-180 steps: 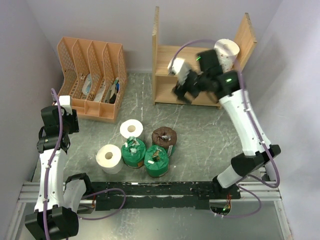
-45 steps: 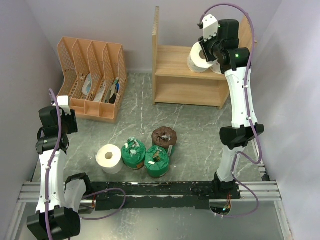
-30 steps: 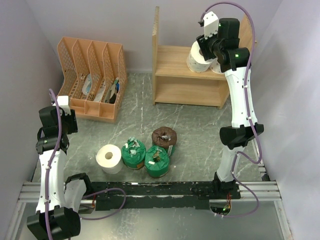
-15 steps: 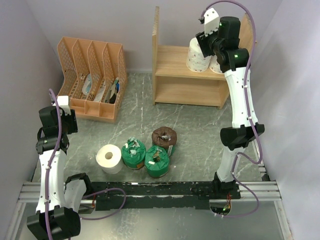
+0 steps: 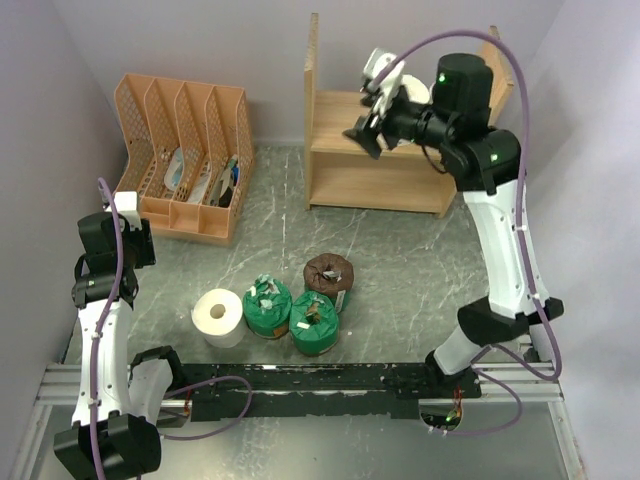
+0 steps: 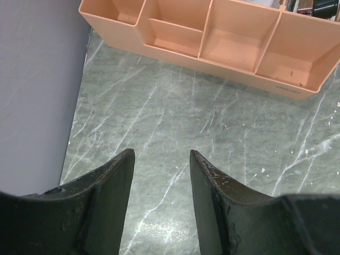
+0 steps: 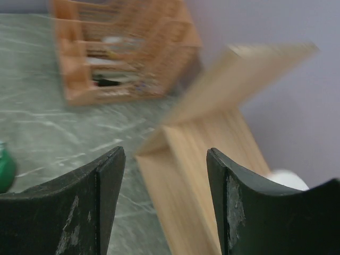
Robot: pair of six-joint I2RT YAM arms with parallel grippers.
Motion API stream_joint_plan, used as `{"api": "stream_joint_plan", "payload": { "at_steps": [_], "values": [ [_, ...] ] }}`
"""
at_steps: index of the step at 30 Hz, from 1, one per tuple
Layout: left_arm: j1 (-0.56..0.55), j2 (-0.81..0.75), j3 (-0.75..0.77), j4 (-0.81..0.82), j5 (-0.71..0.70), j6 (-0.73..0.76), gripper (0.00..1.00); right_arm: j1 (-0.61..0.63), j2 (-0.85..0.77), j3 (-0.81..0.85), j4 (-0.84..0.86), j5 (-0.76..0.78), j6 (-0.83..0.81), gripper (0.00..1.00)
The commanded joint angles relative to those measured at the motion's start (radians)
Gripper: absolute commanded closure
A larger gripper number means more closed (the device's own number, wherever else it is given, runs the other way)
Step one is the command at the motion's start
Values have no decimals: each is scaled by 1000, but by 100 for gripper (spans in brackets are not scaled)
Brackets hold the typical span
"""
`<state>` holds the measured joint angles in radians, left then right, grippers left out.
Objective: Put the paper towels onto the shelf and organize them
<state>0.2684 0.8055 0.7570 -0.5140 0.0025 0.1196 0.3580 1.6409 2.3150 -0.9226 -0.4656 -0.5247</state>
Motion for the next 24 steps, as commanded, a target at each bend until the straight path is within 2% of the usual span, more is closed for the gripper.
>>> {"api": "stream_joint_plan", "payload": {
  "at_steps": [1, 4, 7, 10, 13, 16, 18, 20, 21, 22, 23, 24],
  "values": [
    [14, -16, -7, 11, 4, 0, 42, 122, 13, -64, -87, -91, -51, 37],
    [16, -13, -6, 9, -2, -3, 42, 324, 71, -120, -141, -27, -93, 37],
    [17, -11, -5, 11, -10, -5, 42, 484, 124, -262, -89, -13, -101, 37],
    [20, -12, -6, 11, -10, -5, 42, 562, 261, -242, -71, -6, -83, 39],
    [23, -15, -8, 15, -7, -3, 41, 596, 418, -125, -86, -30, -50, 40],
    [22, -8, -5, 11, -11, -5, 41, 653, 499, -65, -89, -27, -42, 39],
    [28, -14, -5, 11, -77, -24, 39, 702, 526, -68, -87, 6, -54, 38],
    [49, -37, -14, 51, -240, -50, 35, 737, 548, -76, -80, 12, -53, 35],
    [58, -51, -16, 58, -333, -64, 26, 750, 563, -68, -86, 1, -49, 33],
    [72, -71, -15, 60, -383, -73, 19, 760, 579, -51, -96, -17, -42, 25],
    [85, -91, -10, 58, -385, -74, 15, 767, 595, -30, -116, -42, -42, 3],
    [94, -112, -3, 52, -378, -76, 11, 776, 609, -9, -129, -58, -43, 0]
  ]
}}
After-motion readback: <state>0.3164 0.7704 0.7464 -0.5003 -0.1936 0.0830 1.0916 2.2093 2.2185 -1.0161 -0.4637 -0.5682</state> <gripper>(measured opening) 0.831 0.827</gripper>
